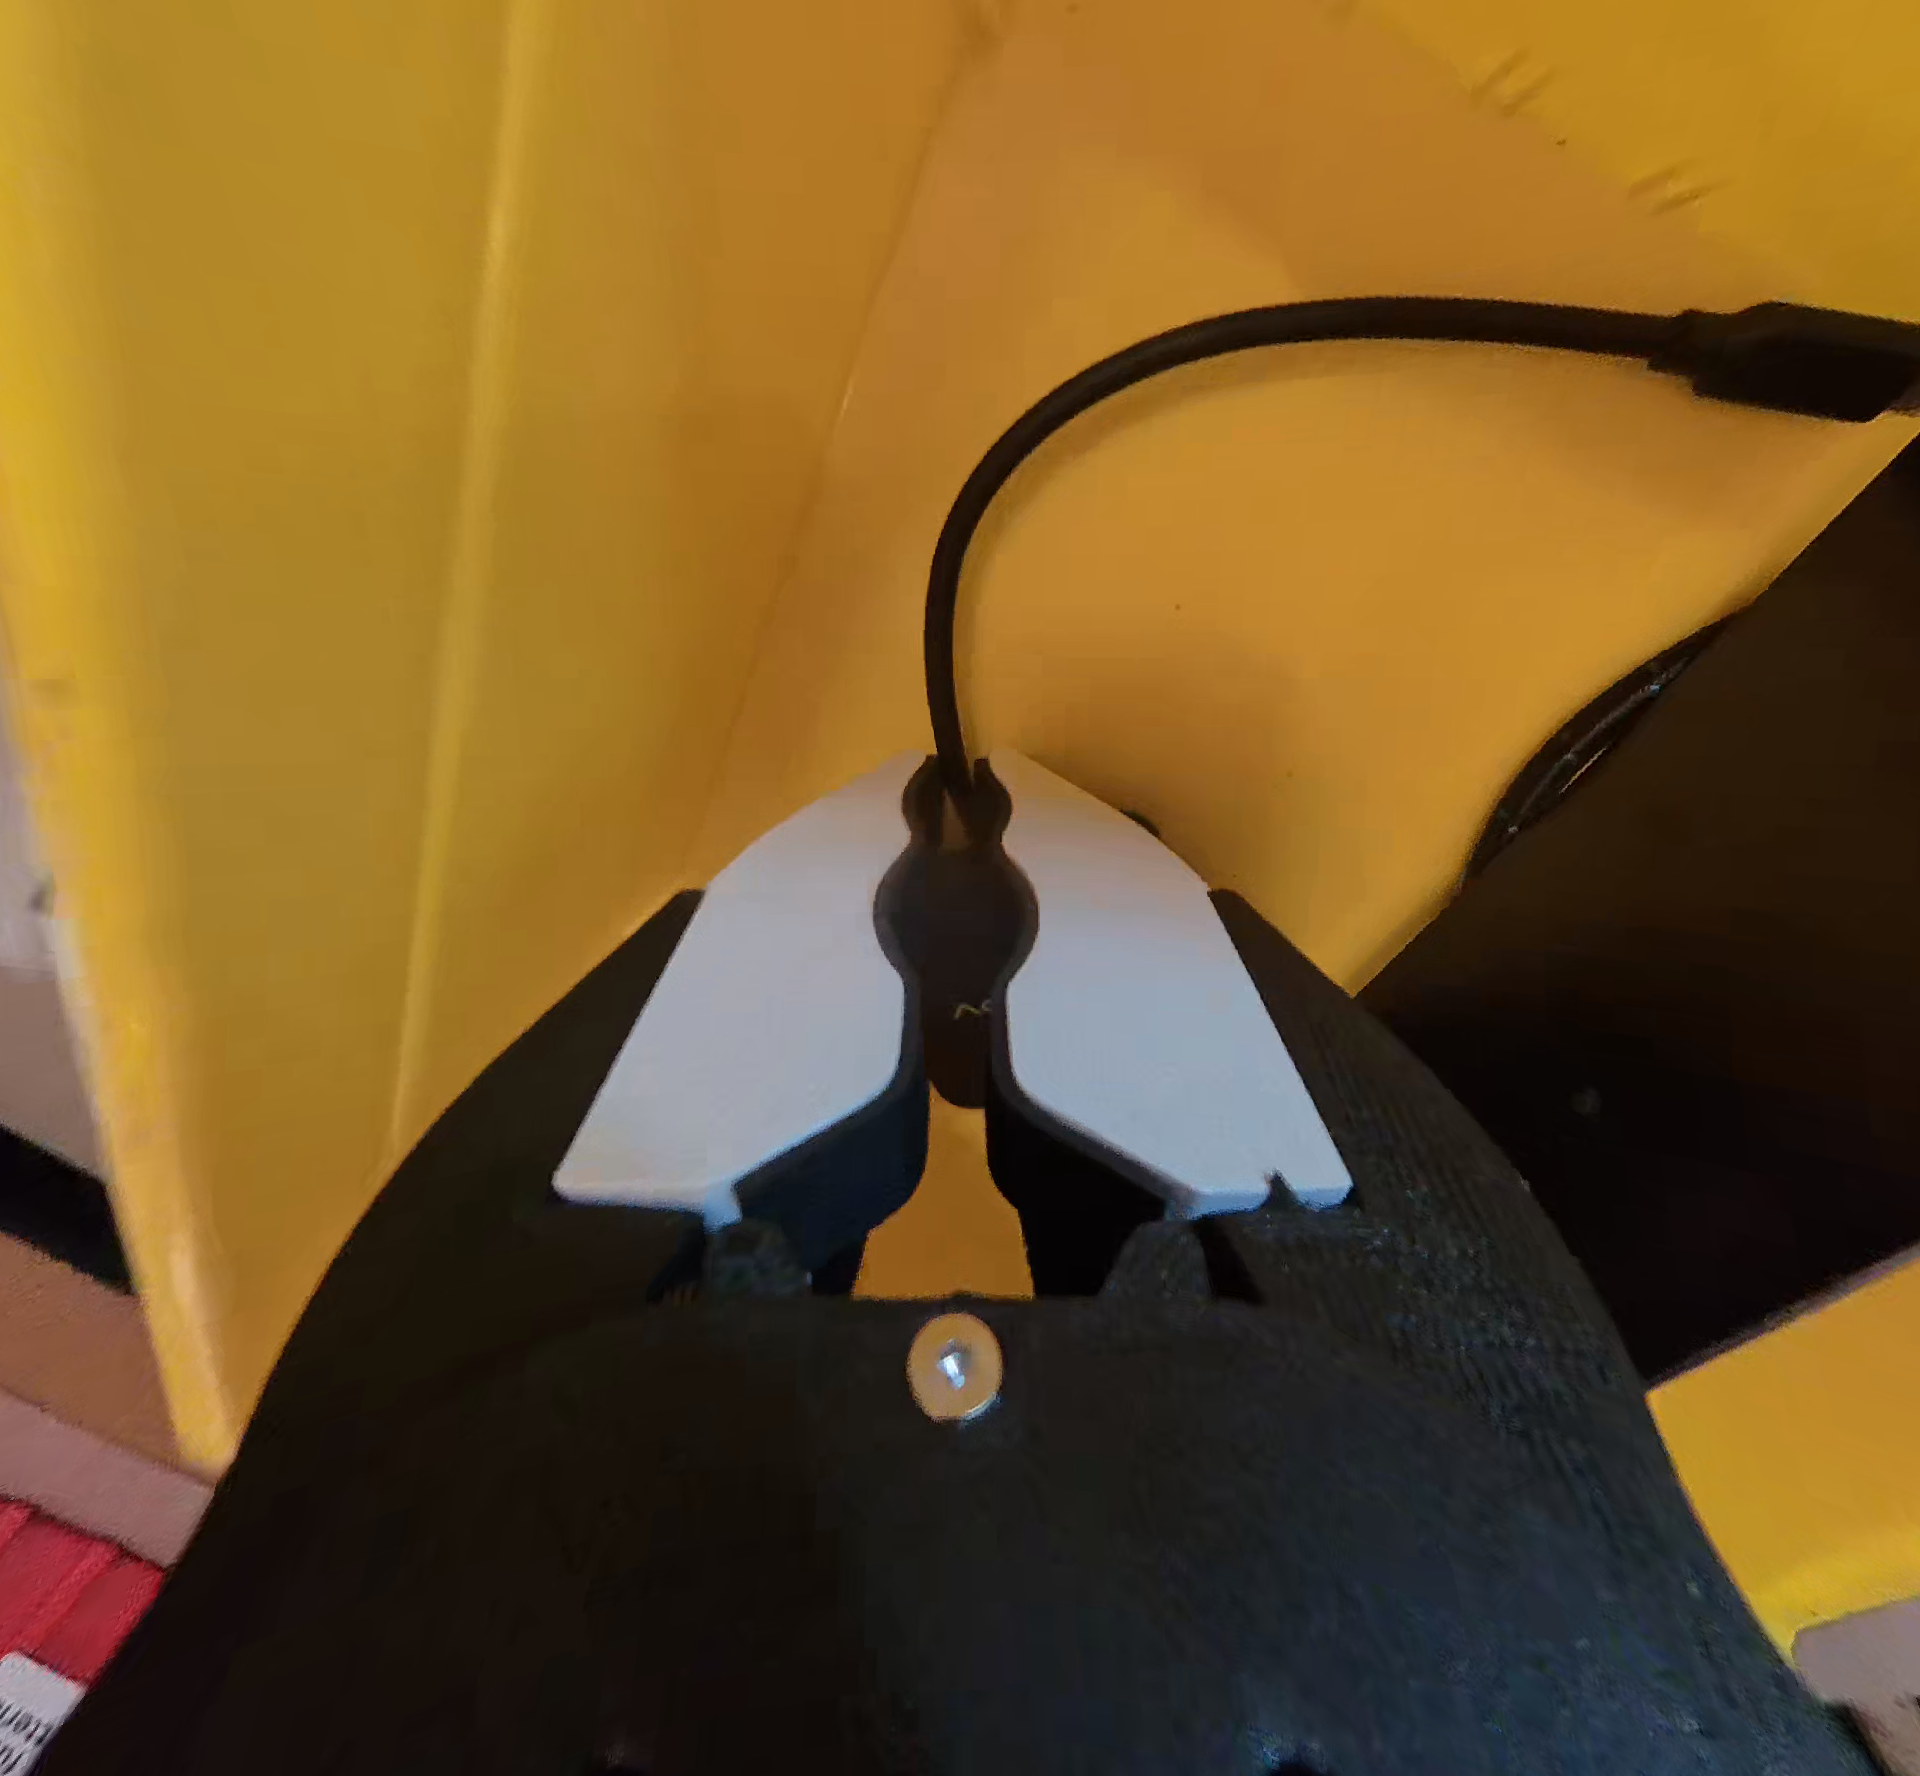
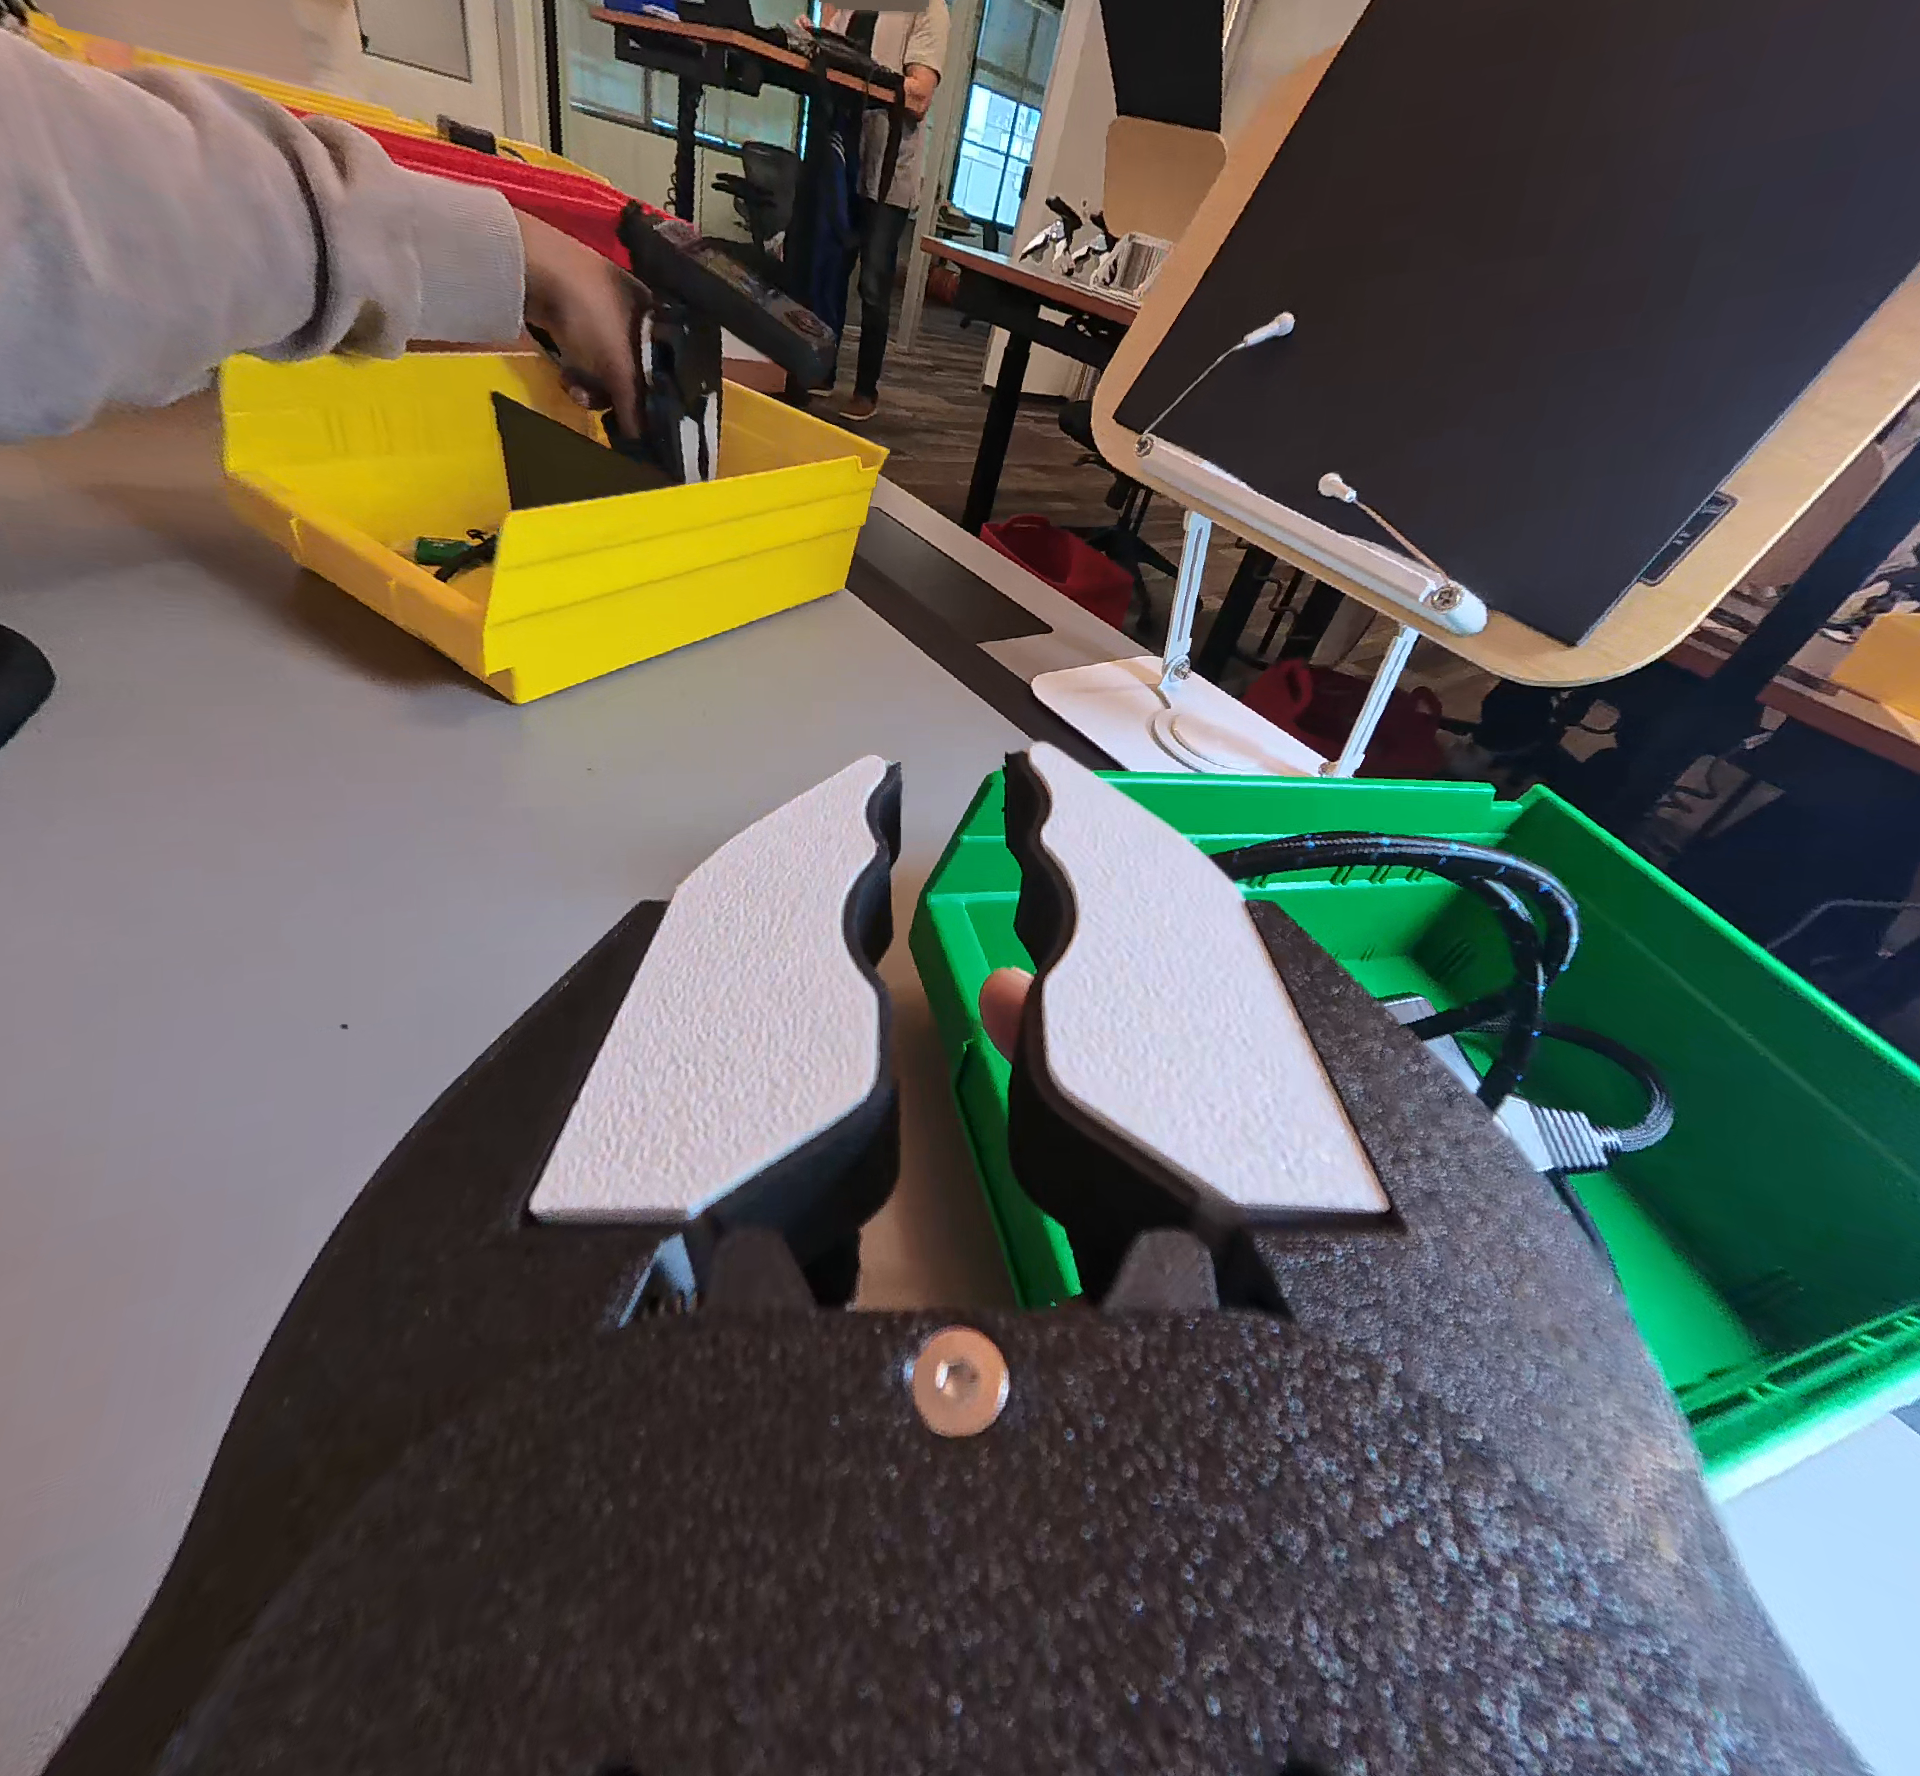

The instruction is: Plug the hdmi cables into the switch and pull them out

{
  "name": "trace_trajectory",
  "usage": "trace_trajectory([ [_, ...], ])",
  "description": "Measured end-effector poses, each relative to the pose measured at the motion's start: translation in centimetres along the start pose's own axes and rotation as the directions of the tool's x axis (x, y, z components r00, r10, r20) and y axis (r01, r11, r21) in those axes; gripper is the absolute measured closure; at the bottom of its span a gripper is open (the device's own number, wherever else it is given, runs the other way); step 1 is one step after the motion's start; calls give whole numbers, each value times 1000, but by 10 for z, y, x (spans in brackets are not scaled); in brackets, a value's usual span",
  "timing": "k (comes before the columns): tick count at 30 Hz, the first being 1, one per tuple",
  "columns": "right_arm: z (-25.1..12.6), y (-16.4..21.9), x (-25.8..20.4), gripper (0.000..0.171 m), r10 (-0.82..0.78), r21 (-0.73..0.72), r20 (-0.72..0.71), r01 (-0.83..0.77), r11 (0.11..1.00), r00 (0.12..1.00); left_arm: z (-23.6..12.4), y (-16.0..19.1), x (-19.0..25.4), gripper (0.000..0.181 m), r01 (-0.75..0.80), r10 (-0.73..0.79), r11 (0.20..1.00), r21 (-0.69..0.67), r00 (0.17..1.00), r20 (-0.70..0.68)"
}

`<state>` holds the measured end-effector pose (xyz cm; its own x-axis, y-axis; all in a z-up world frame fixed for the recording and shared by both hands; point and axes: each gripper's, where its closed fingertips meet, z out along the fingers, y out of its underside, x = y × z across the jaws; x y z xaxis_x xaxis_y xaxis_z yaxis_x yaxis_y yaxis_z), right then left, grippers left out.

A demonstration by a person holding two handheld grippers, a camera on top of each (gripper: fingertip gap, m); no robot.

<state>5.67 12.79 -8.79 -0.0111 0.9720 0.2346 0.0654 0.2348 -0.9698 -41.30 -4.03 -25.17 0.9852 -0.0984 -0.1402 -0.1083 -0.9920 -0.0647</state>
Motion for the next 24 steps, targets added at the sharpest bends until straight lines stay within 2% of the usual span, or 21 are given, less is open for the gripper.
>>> trace_trajectory([
  [7,-4,-13,1,154,7,39,-9,-7,999,1000,-66,-16,-5,176,-7,-4,976,219,999,52],
  [10,-2,-18,0,154,1,47,-6,-1,999,1000,-113,-29,-3,176,-32,-10,930,366,994,111],
  [13,4,-28,-5,154,-13,50,3,12,999,1000,-166,-44,16,176,-92,20,853,513,989,144],
  [16,14,-41,-16,154,-64,34,14,64,997,998,-220,-63,61,176,-150,83,724,674,988,131],
  [20,33,-62,-35,153,-165,1,37,166,986,986,-278,-84,159,177,-171,263,478,861,964,45],
  [22,47,-66,-49,147,-228,-33,99,232,972,969,-302,-88,218,177,-138,404,337,931,915,-10],
  [24,60,-67,-74,137,-193,-40,256,210,977,947,-320,-86,275,177,-99,561,212,972,827,-38],
])
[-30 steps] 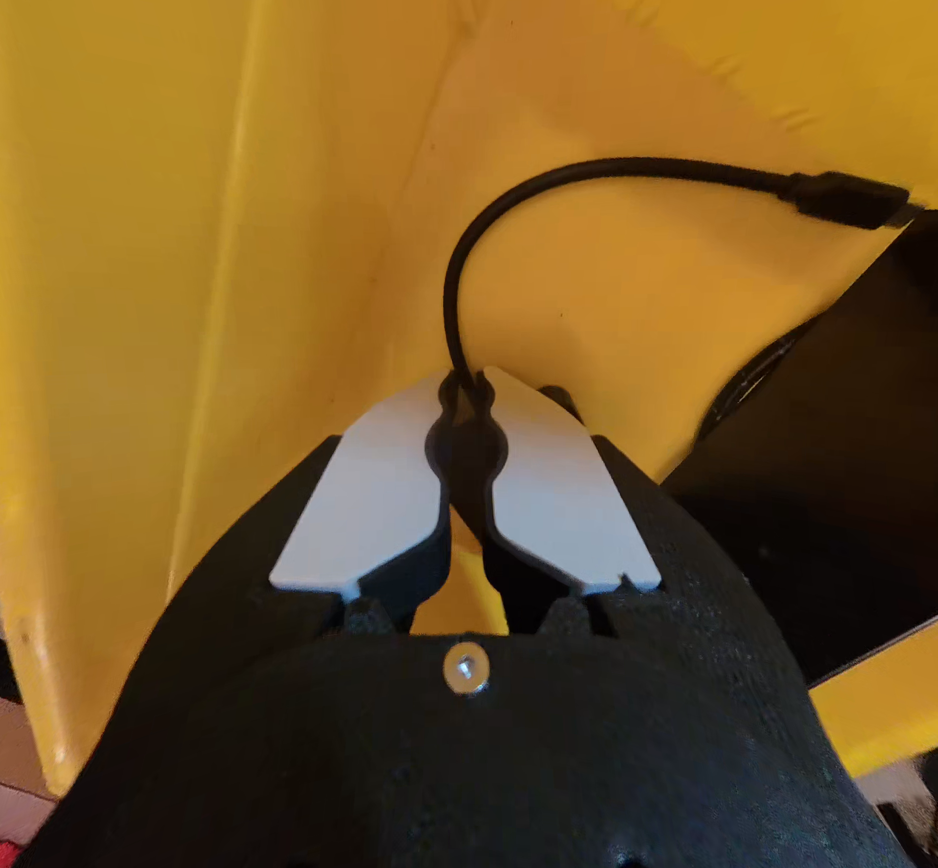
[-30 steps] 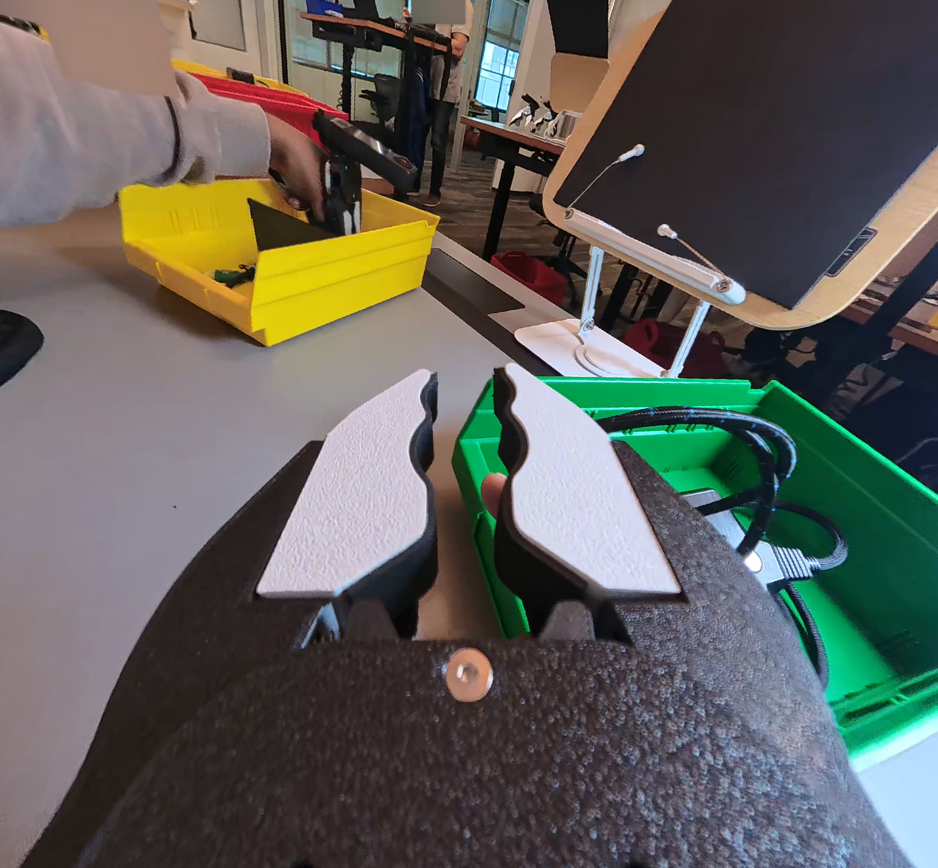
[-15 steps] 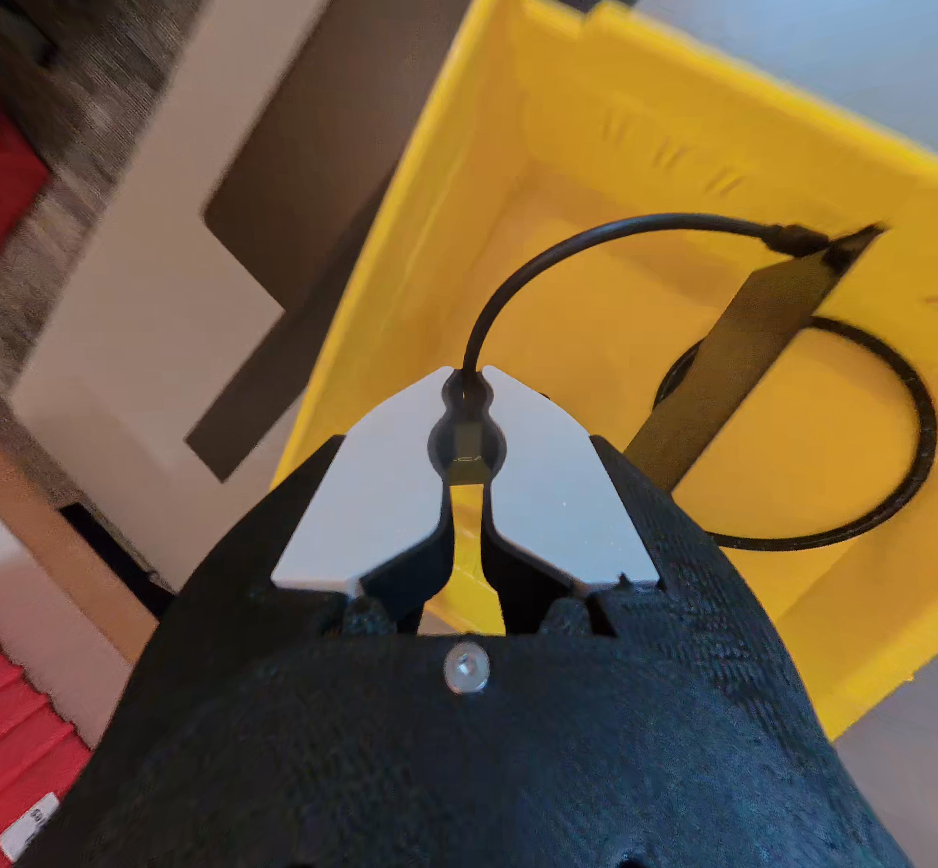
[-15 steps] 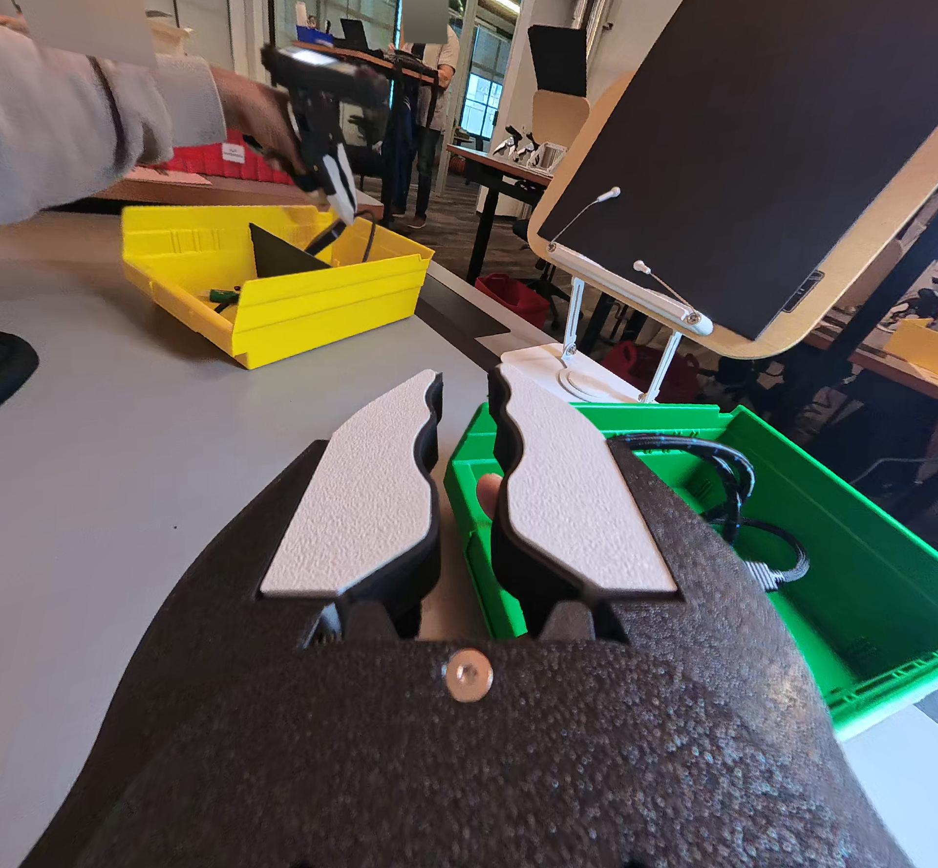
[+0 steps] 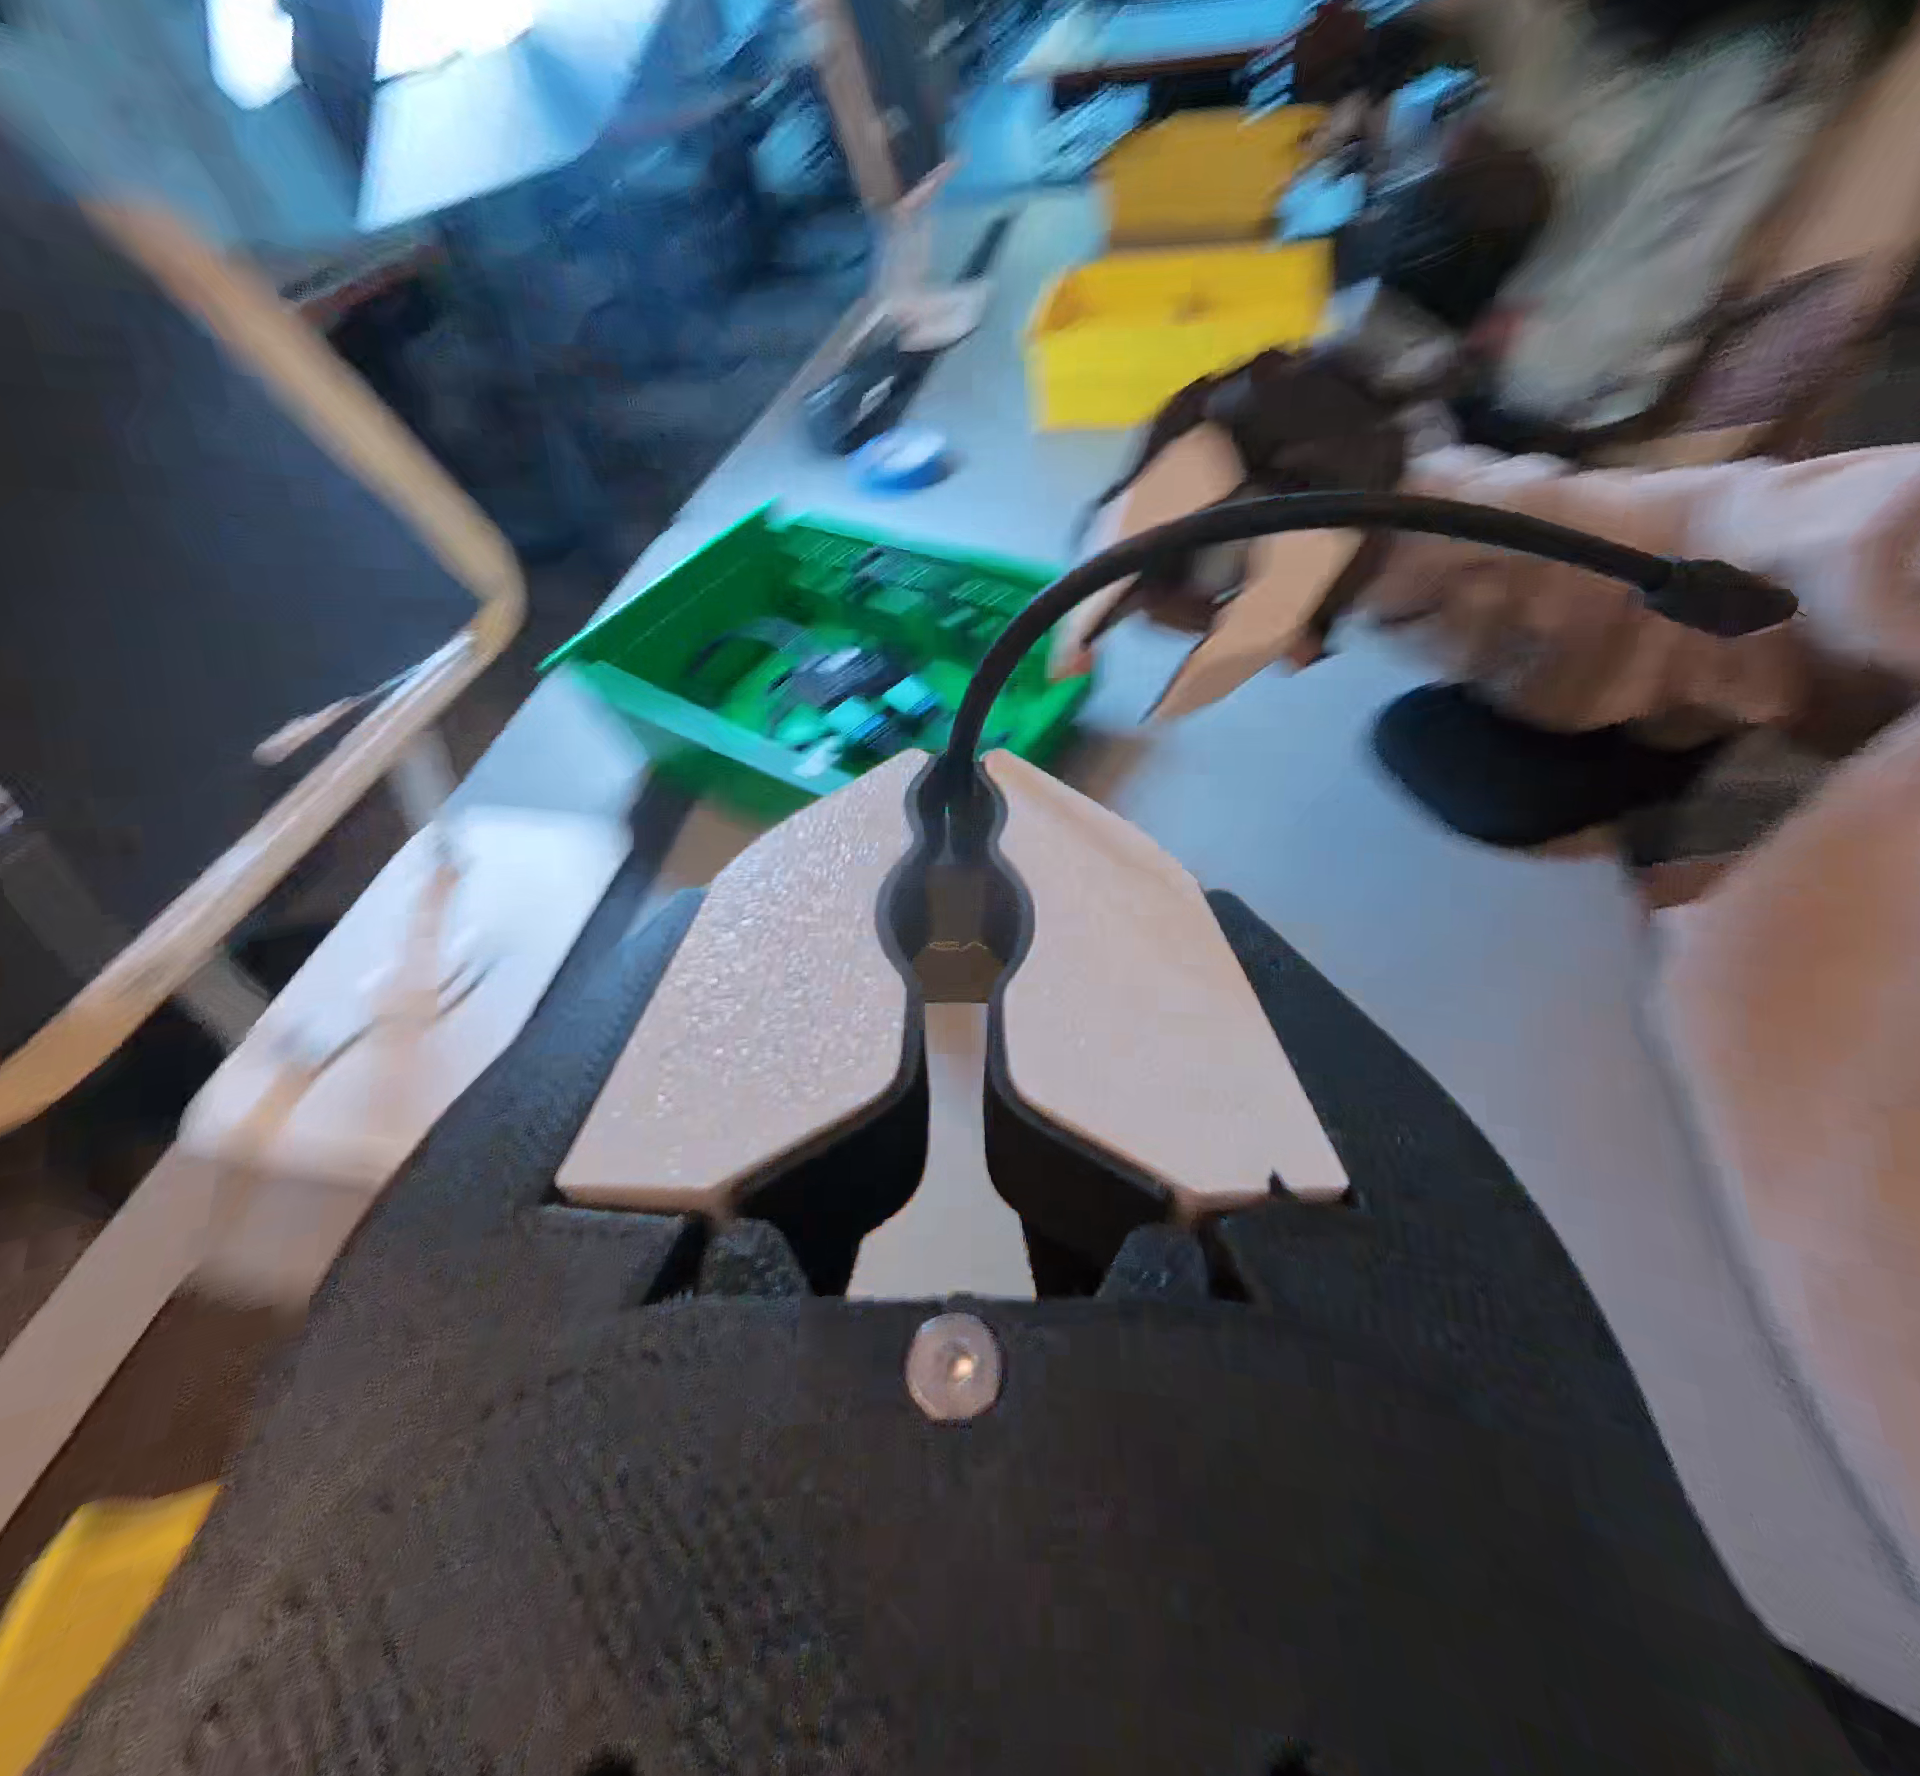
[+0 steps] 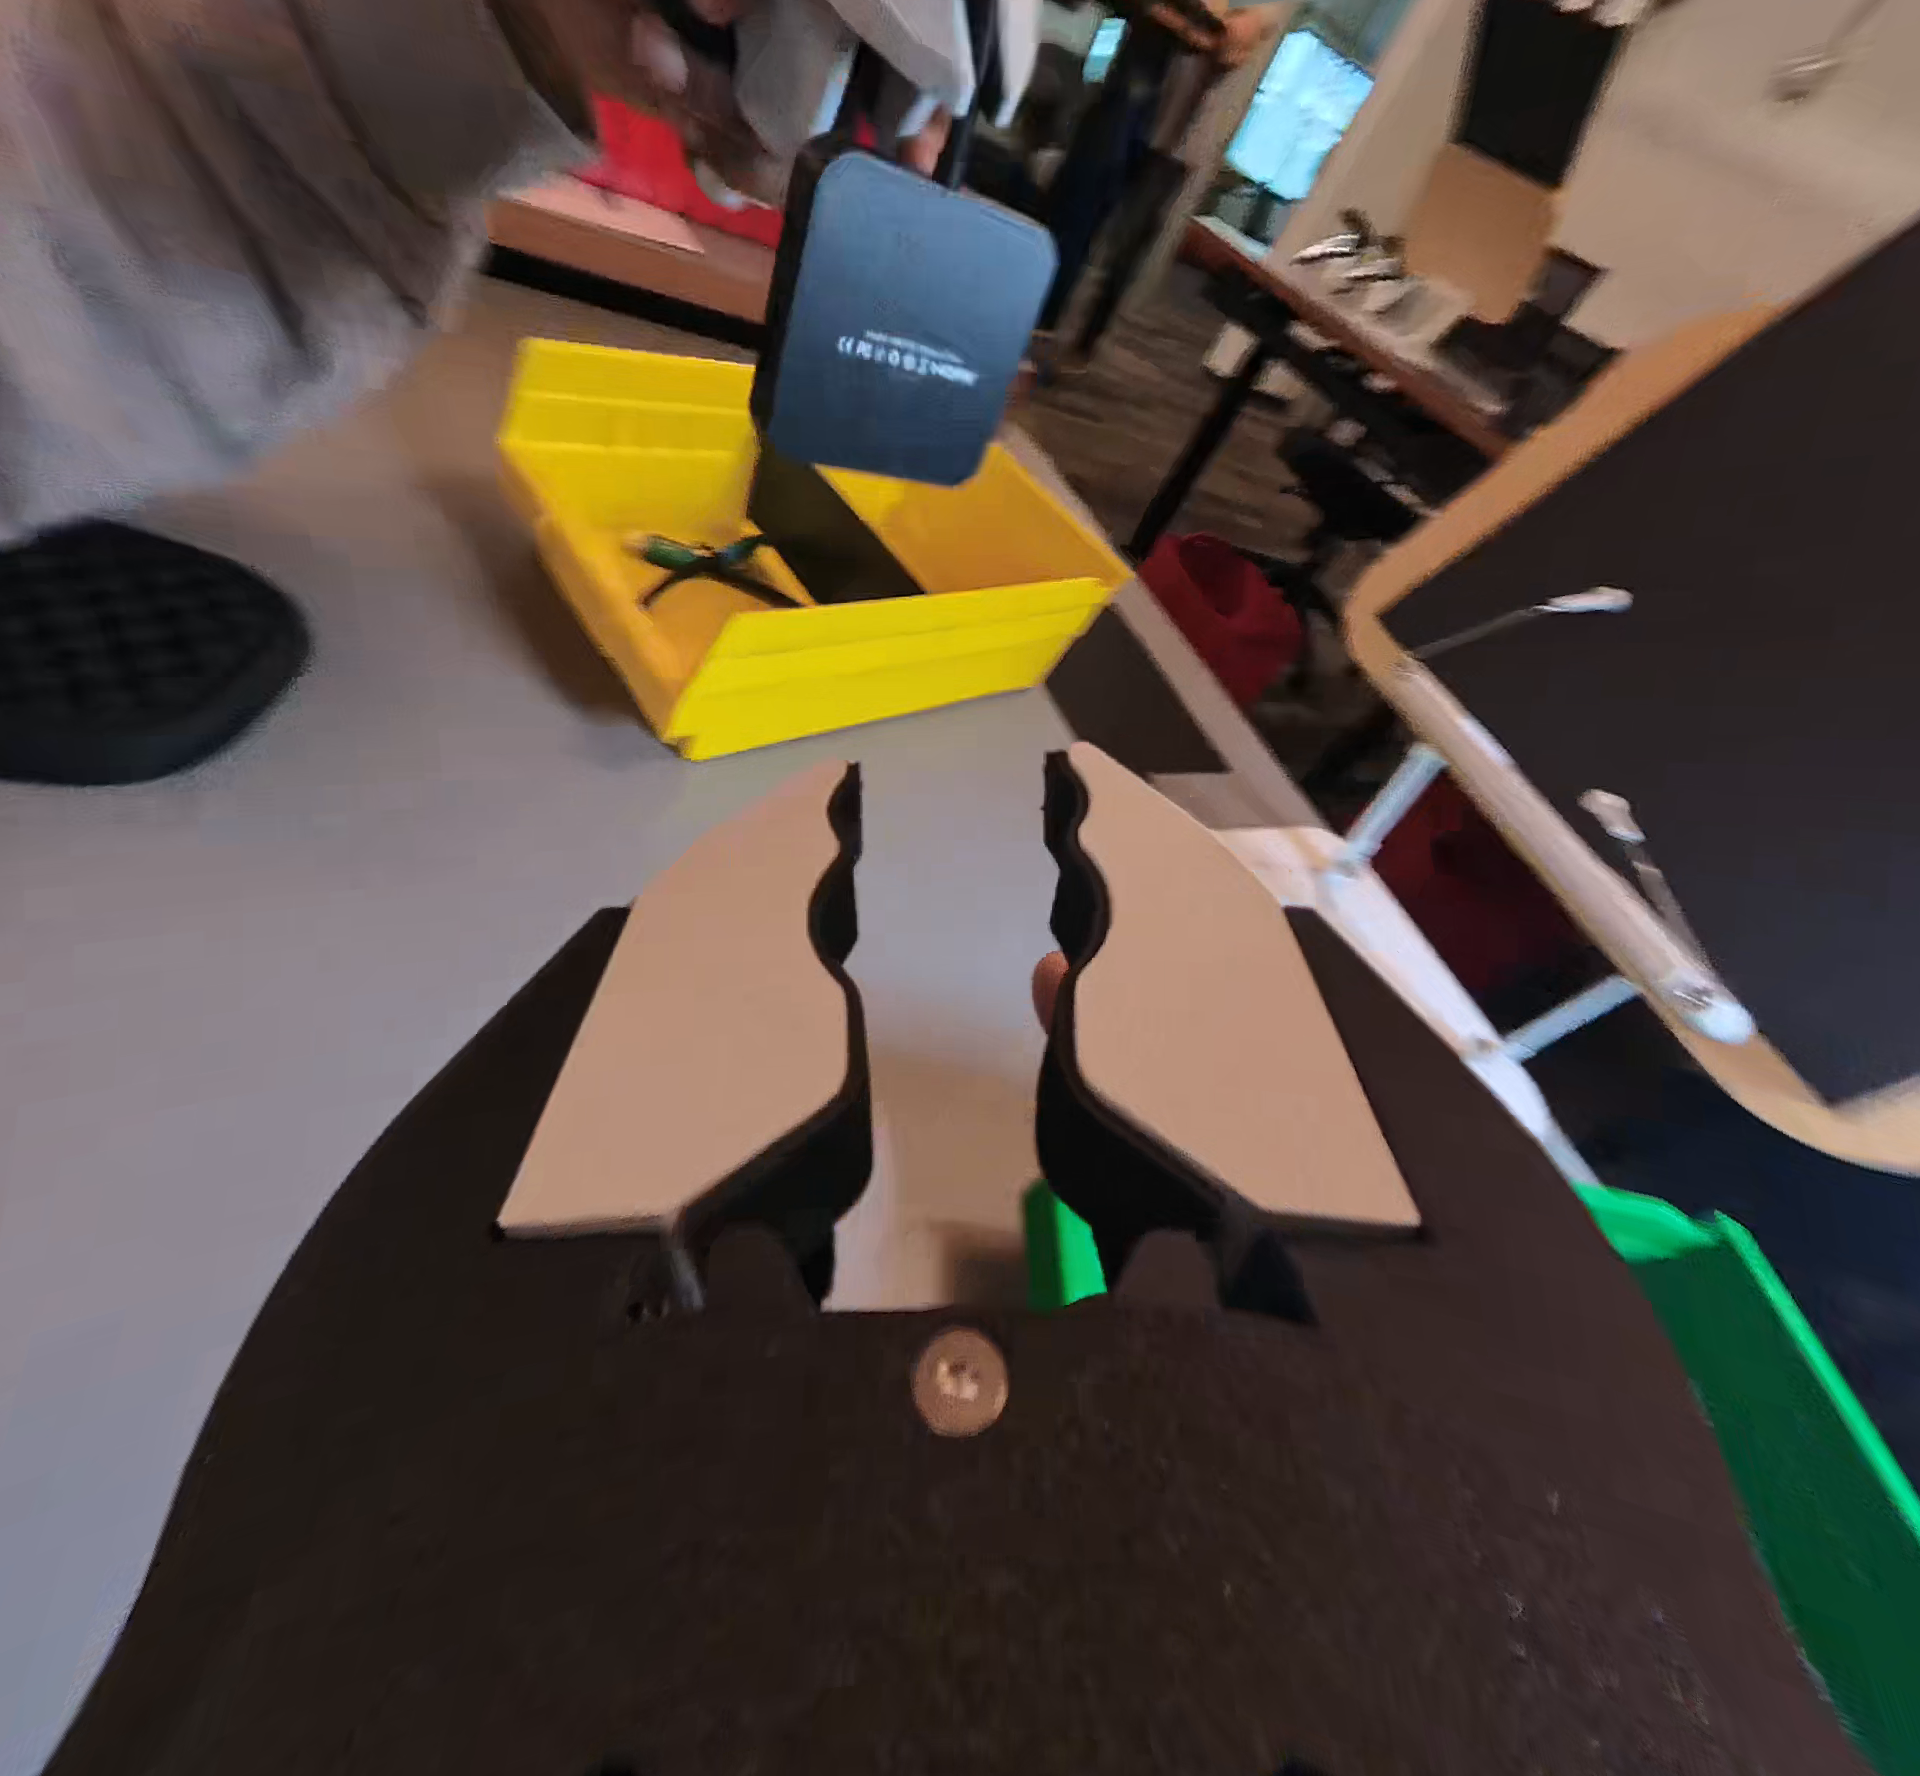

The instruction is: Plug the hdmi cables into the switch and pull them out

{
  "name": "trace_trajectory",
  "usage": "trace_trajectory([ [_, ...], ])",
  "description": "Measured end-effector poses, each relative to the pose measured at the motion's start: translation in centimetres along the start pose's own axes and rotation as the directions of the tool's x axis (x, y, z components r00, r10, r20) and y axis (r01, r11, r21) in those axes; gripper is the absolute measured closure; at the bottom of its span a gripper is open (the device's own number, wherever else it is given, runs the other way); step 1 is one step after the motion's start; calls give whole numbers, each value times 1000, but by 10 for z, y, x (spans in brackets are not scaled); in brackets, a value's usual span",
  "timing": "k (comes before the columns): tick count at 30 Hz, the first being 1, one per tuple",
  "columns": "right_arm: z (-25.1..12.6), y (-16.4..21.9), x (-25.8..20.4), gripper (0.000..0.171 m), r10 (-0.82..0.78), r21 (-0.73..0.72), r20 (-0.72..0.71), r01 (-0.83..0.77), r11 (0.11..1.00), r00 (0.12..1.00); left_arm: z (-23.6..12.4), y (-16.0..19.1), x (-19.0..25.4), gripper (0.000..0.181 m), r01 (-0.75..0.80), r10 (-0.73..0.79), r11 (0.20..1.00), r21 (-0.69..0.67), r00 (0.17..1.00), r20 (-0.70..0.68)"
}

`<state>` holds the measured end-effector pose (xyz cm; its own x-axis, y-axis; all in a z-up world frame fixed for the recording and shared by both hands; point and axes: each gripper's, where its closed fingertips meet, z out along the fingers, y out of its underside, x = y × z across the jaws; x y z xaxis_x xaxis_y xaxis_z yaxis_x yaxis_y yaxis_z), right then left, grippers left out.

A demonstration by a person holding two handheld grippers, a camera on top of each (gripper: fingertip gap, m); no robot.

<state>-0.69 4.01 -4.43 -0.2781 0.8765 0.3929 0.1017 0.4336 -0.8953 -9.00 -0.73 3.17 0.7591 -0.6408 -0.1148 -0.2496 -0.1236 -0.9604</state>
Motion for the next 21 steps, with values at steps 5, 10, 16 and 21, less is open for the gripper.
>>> trace_trajectory([
  [5,12,-29,-53,94,221,102,495,-309,946,840,36,-15,89,177,-32,103,980,197,927,-361],
  [10,6,-22,-84,142,166,158,656,-349,924,737,52,6,107,177,-1,110,977,215,861,-497],
  [16,-14,-41,-51,157,148,349,580,-408,844,801,56,-10,84,166,110,21,943,313,921,-389],
  [21,-57,-85,-16,157,115,595,430,-377,710,896,52,-6,75,146,26,70,946,324,957,-282],
])
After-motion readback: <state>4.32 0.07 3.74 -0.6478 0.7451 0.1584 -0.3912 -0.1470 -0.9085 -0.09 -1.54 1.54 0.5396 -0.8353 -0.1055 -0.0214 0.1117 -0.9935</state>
